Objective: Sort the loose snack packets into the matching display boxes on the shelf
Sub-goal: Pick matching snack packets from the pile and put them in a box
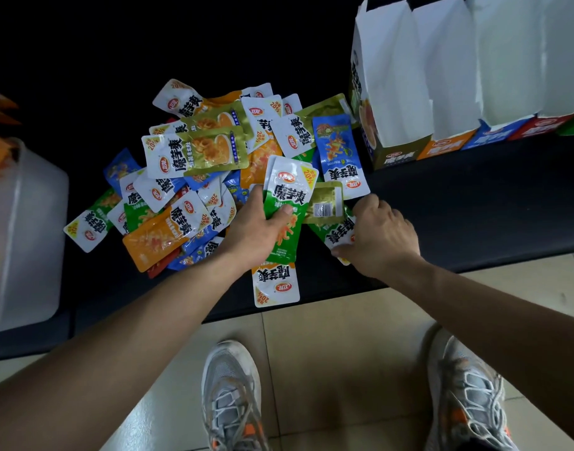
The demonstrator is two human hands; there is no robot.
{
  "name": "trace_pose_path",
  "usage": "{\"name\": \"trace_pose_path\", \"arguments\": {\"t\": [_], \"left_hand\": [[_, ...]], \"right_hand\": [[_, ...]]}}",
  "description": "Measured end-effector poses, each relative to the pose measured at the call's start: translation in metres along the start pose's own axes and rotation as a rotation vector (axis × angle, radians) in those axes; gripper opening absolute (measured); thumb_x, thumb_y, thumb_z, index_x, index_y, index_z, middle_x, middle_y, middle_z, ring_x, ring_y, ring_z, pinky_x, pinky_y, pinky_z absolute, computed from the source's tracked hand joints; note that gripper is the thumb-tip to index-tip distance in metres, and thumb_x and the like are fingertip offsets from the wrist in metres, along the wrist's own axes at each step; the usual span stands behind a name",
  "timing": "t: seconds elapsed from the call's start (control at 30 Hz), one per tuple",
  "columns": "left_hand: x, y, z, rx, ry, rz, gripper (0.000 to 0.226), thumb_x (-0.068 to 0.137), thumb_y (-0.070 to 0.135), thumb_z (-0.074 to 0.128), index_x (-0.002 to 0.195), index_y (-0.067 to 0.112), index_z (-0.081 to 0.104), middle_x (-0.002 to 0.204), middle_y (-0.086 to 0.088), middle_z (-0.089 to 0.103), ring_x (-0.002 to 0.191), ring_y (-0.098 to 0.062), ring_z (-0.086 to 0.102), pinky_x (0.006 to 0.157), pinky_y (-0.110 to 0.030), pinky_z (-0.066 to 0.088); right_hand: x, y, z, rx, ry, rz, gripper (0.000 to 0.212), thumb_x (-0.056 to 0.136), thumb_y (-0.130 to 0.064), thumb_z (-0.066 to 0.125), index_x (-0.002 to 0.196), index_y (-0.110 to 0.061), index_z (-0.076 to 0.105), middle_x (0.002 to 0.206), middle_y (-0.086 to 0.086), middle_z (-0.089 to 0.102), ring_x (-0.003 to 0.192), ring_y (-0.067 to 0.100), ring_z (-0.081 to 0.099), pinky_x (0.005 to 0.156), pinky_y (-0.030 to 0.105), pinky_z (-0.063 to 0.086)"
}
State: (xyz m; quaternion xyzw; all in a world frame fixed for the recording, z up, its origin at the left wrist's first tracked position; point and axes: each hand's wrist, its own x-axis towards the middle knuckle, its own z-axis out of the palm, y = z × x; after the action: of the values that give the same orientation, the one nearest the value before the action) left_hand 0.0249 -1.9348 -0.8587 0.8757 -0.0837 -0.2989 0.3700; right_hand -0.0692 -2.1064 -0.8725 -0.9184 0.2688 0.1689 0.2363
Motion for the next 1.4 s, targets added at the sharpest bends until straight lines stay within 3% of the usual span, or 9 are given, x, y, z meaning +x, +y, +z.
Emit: {"name": "trace_pose_path", "arguments": {"t": [0.13,0.33,0.7,0.87,0.97,1.1,1.2,1.27,1.4], "left_hand": [[0.002,0.002,-0.001,0.007,0.011,-0.021,0.051,0.105,0.039,0.048,0.149,0.020,0.033,0.124,0.018,0.038,0.116,-0.001,0.037,0.091,-0.019,0.027],[0.009,0.004,-0.006,0.011,0.042,-0.073,0.067,0.102,0.045,0.051,0.157,0.019,0.023,0.160,-0.002,0.034,0.148,-0.026,0.032,0.115,-0.034,0.028],[-0.008,0.039,0.004,-0.065,-0.036,0.024,0.035,0.103,0.034,0.055,0.133,0.041,0.040,0.111,0.033,0.052,0.098,0.011,0.056,0.086,-0.012,0.044],[-0.028,0.056,0.036,-0.085,-0.293,0.034,0.064,0.101,0.053,0.043,0.157,0.032,0.021,0.159,0.016,0.032,0.142,0.000,0.032,0.118,-0.024,0.016],[-0.029,0.059,0.047,-0.070,-0.324,0.069,0.037,0.100,0.041,0.056,0.131,0.043,0.037,0.117,0.037,0.050,0.093,0.037,0.043,0.099,-0.003,0.035],[-0.026,0.067,0.052,-0.180,-0.257,0.069,0.046,0.099,0.045,0.058,0.142,0.038,0.041,0.134,0.021,0.059,0.122,0.002,0.056,0.106,-0.031,0.043],[-0.026,0.082,0.054,-0.175,-0.249,0.042,0.038,0.102,0.042,0.053,0.135,0.040,0.035,0.126,0.030,0.053,0.118,0.002,0.055,0.094,-0.012,0.041],[-0.020,0.092,0.055,-0.113,-0.300,0.039,0.033,0.103,0.033,0.054,0.126,0.039,0.031,0.106,0.032,0.050,0.093,0.015,0.051,0.072,-0.005,0.038],[-0.008,0.124,0.056,0.053,-0.319,0.083,0.053,0.096,0.028,0.064,0.137,0.032,0.030,0.107,0.018,0.058,0.099,-0.003,0.057,0.082,-0.024,0.046]], "right_hand": [[0.004,0.028,-0.017,0.254,-0.113,-0.044,0.031,0.082,-0.020,0.079,0.104,-0.025,0.058,0.094,-0.008,0.061,0.085,0.013,0.060,0.066,0.027,0.045],[-0.004,0.069,-0.047,0.597,-0.161,-0.023,0.022,0.088,-0.001,0.064,0.093,-0.021,0.071,0.088,0.000,0.075,0.082,0.019,0.073,0.072,0.037,0.059],[-0.001,0.066,-0.078,0.483,-0.187,-0.287,0.025,0.088,-0.006,0.068,0.083,-0.030,0.075,0.085,-0.009,0.074,0.080,0.004,0.069,0.069,0.027,0.053],[0.001,0.051,-0.065,0.682,0.049,-0.235,0.020,0.077,-0.017,0.084,0.086,-0.026,0.068,0.079,-0.012,0.074,0.070,0.001,0.070,0.061,0.026,0.056],[-0.002,0.046,-0.065,0.699,0.237,-0.136,0.031,0.070,-0.026,0.089,0.084,-0.023,0.061,0.077,-0.006,0.069,0.061,-0.008,0.062,0.051,0.011,0.047],[-0.011,0.051,-0.050,0.730,0.239,0.032,0.046,0.082,-0.058,0.071,0.112,-0.027,0.054,0.093,-0.014,0.064,0.079,-0.006,0.063,0.070,0.021,0.056],[-0.019,0.055,-0.039,0.805,0.053,-0.010,0.028,0.095,-0.053,0.051,0.116,-0.036,0.055,0.099,-0.011,0.068,0.089,0.014,0.068,0.079,0.049,0.059],[-0.022,0.056,-0.046,0.781,0.039,-0.079,0.021,0.101,-0.042,0.046,0.119,-0.037,0.056,0.095,-0.012,0.067,0.085,0.010,0.066,0.078,0.045,0.057],[-0.020,0.072,-0.076,0.637,0.109,-0.159,0.020,0.099,-0.043,0.050,0.114,-0.034,0.059,0.081,-0.009,0.068,0.070,0.008,0.064,0.070,0.038,0.055]]}}
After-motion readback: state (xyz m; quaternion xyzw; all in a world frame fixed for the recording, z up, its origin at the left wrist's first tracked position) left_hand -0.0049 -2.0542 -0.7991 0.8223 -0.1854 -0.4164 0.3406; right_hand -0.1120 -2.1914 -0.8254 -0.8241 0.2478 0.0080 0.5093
